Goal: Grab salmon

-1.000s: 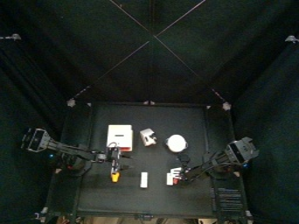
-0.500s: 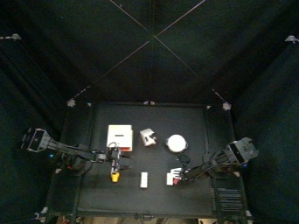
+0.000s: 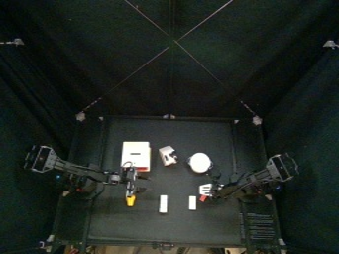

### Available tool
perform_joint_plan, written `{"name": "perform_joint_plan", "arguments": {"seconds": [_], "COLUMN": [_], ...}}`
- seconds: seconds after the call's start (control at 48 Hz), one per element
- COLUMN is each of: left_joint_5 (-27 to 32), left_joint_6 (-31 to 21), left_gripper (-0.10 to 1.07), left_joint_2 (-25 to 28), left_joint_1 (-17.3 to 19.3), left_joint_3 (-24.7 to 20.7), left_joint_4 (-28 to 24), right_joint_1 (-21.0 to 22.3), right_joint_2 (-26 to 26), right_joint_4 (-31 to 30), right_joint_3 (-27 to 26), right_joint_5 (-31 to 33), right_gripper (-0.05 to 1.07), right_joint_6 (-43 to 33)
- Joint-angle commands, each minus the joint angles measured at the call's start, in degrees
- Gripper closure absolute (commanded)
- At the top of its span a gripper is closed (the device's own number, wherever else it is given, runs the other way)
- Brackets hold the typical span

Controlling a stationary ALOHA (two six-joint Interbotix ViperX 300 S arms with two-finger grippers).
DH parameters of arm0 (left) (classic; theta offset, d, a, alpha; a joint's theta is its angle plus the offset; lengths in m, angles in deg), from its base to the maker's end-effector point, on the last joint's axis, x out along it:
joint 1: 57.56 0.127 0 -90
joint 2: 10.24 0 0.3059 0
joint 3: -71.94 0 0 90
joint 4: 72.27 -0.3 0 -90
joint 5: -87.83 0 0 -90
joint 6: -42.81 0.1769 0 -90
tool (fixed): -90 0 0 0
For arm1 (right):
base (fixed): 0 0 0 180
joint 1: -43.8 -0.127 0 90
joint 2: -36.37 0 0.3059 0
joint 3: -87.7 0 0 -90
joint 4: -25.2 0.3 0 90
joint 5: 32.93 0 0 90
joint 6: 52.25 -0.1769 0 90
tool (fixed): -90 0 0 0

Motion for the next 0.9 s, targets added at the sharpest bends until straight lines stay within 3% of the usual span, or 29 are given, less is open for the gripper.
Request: {"name": "perform_joint_plan", "arguments": {"seconds": [0.0,0.292,0.562,0.875], "left_joint_5": [-0.3,-0.3,-0.3,-0.3], "left_joint_6": [0.0,0.0,0.0,0.0], "left_gripper": [0.12,0.12,0.12,0.12], "left_joint_2": [0.0,0.0,0.0,0.0], "left_joint_1": [-0.1,-0.1,-0.1,-0.1], "left_joint_3": [-0.6,-0.6,-0.6,-0.6], "left_joint_4": [0.1,0.1,0.1,0.1], "right_joint_1": [-0.1,-0.1,0.0,0.0], "right_joint_2": [-1.8,-0.2,5.3,7.6], "right_joint_4": [0.1,4.5,6.4,11.3], "right_joint_3": [0.0,-2.1,-6.2,-5.1], "right_joint_5": [0.2,1.0,1.3,1.2], "right_gripper": [0.24,0.11,0.11,0.12], "right_joint_6": [0.3,-1.1,-1.3,-0.9]}}
